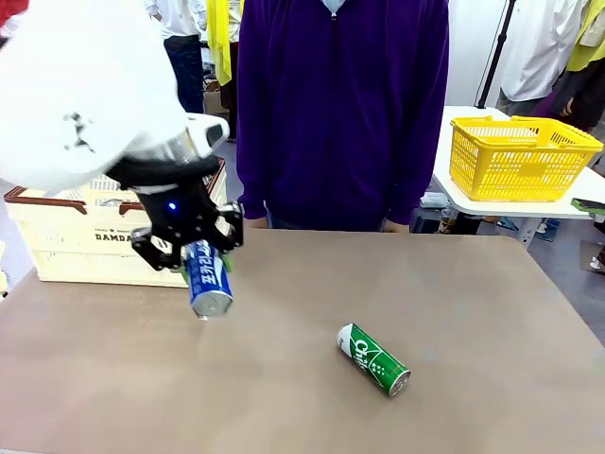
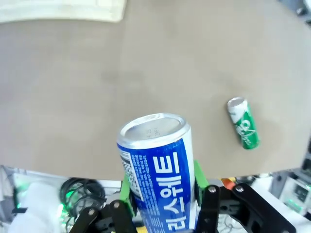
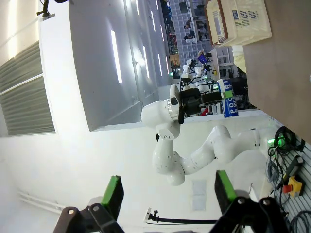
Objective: Place the drinks into the Shopping basket.
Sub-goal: Pick up one drink and place it into the Shopping basket.
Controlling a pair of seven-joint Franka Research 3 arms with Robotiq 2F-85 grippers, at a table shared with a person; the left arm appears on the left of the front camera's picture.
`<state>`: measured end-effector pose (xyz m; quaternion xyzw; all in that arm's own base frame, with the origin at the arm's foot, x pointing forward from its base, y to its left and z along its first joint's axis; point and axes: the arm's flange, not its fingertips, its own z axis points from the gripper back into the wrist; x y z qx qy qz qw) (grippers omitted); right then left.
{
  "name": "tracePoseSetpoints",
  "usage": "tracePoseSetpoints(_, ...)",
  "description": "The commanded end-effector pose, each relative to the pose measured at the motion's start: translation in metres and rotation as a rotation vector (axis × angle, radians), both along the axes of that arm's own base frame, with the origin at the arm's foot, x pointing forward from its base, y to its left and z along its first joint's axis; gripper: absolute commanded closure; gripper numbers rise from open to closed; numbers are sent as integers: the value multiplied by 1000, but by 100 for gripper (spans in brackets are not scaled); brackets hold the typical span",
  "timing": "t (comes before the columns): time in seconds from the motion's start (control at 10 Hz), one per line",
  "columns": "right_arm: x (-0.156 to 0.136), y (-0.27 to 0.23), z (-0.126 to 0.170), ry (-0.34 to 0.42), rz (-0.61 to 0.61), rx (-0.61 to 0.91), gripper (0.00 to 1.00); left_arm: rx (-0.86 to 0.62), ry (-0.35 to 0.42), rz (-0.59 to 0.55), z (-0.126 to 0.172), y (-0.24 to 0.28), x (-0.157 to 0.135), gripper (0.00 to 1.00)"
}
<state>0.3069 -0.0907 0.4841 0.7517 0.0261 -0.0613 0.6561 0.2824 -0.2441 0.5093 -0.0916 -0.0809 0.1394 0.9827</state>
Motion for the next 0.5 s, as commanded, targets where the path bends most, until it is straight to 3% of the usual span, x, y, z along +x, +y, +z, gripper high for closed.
tracePoseSetpoints(0.0, -2, -2, 4, 11, 15, -8, 0, 0, -11, -45, -7, -13, -3, 100)
tracePoseSetpoints(0.3, -2, -2, 4, 11, 15, -8, 0, 15, -2, -9, -5, -4, -1, 100)
tracePoseSetpoints(0.4, -2, -2, 4, 11, 15, -8, 0, 3, 59, -43, 16, 12, 31, 100)
